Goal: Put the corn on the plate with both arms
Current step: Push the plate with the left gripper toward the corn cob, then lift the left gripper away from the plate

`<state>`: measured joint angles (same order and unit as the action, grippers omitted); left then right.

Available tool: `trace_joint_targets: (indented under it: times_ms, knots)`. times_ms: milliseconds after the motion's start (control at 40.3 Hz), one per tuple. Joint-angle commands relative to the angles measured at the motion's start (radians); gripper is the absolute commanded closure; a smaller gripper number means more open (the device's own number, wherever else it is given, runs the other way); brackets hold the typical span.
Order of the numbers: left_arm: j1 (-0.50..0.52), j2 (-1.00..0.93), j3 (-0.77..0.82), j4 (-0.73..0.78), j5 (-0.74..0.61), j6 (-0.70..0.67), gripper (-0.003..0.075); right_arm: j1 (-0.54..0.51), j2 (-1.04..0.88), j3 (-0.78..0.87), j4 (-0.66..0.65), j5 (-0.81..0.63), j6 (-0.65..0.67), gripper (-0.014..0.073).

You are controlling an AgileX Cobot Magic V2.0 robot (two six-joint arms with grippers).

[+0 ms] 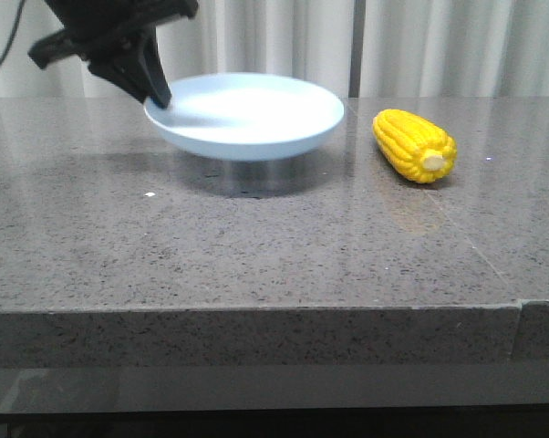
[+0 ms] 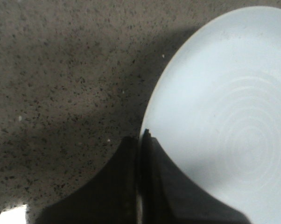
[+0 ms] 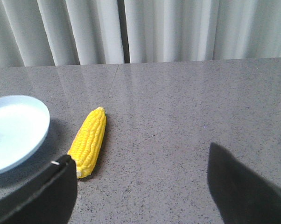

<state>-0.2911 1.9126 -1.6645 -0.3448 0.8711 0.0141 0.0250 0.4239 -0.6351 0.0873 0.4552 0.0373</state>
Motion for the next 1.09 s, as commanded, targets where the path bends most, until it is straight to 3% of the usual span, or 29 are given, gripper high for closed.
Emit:
trace_joint_targets:
  times_ms: [0,198,471,546,645,819,1067]
  knots:
    - [-0.008,-0.032,-0.031,-0.038,-0.034,0.000,0.0740,-0.005,0.013,-0.032,0.000,-0.069,-0.007,-0.0007]
    - [-0.008,-0.018,-0.031,-0.035,-0.011,0.000,0.0715,-0.005,0.013,-0.032,0.000,-0.069,-0.007,-0.0007]
    - [-0.004,-0.038,-0.031,-0.014,-0.003,0.000,0.0391,-0.005,0.013,-0.032,0.000,-0.069,-0.007,-0.0007]
    - [-0.004,-0.069,-0.031,0.038,-0.007,0.000,0.0346,-0.005,0.013,-0.032,0.000,-0.069,-0.007,-0.0007]
    - [-0.002,-0.122,-0.031,0.122,0.008,-0.014,0.0373,-0.005,0.013,-0.032,0.000,-0.069,-0.007,-0.0007]
    - [0.027,-0.187,-0.022,0.345,0.106,-0.106,0.0542,-0.005,0.013,-0.032,0.000,-0.069,-0.007,-0.0007]
    - [0.127,-0.298,0.122,0.369,0.106,-0.106,0.0740,-0.005,0.013,-0.032,0.000,-0.069,-0.007,-0.0007]
